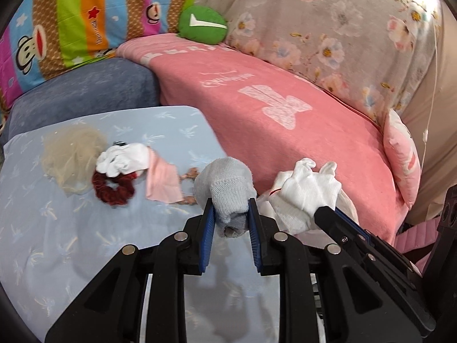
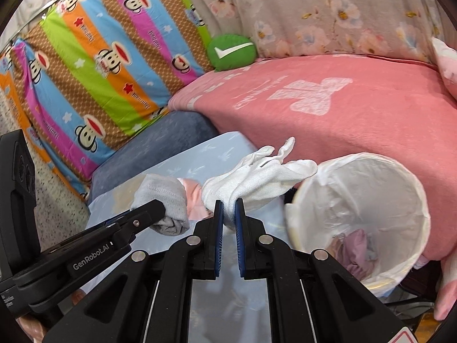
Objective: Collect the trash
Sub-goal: 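Carry the grey sock and white cloth over the bin with both grippers, then open both grippers to drop the sock and white cloth into the bin, then move both open grippers back to the cloth pile, then grasp the beige mesh tulle with left gripper while right gripper grasps white cloth, then carry the beige tulle and white cloth over the bin, then open left gripper to drop the tulle while right gripper releases the white cloth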
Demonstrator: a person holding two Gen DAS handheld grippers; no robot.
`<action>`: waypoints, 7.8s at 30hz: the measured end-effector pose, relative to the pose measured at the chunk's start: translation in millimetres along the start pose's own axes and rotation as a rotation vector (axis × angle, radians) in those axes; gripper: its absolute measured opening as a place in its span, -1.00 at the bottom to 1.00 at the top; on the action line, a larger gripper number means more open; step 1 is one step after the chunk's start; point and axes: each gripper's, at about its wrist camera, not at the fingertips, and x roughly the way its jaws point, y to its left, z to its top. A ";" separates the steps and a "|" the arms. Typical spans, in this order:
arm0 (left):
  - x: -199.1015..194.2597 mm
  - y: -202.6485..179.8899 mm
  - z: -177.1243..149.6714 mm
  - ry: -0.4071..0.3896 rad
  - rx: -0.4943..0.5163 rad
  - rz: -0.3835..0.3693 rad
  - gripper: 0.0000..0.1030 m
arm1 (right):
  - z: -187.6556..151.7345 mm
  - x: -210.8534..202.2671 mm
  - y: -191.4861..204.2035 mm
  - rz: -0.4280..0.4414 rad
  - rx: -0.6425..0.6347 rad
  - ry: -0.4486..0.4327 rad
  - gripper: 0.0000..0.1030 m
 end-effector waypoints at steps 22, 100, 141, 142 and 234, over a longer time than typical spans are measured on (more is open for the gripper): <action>37.4 -118.9 3.2 0.046 0.207 -0.127 -0.54 | 10.6 -45.6 -110.9 -0.125 0.136 -0.075 -0.83; 21.0 42.2 -6.0 -0.009 -0.095 0.101 0.41 | -21.6 35.3 10.7 -0.049 -0.068 0.094 -0.32; 62.3 262.5 41.6 0.006 -0.379 0.353 0.80 | -3.6 225.1 175.3 0.091 -0.250 0.210 -0.11; 65.9 265.4 43.1 0.011 -0.393 0.344 0.80 | -2.9 231.7 178.5 0.091 -0.254 0.212 -0.11; 33.1 -111.9 27.9 -0.024 0.109 -0.149 0.29 | 18.0 -31.2 -112.1 -0.103 0.169 -0.088 -0.55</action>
